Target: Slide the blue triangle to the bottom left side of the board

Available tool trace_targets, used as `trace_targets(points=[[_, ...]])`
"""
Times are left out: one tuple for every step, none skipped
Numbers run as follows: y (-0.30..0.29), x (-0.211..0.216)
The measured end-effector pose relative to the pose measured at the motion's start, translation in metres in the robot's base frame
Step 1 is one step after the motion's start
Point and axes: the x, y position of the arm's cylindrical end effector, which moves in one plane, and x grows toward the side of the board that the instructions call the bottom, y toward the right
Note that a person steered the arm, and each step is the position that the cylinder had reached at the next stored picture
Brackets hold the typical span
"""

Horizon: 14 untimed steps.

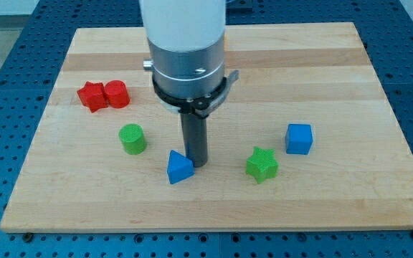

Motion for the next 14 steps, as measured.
trace_targets(points=[[-0.033,0.002],[-0.071,0.011],[-0.085,0.023],[-0.015,0.023],[0.028,0.023],[0.031,0.044],[0.029,0.051],[0.023,0.051],[0.015,0.051],[-0.004,0.047],[-0.025,0.044],[-0.048,0.044],[-0.068,0.044],[-0.085,0.044]])
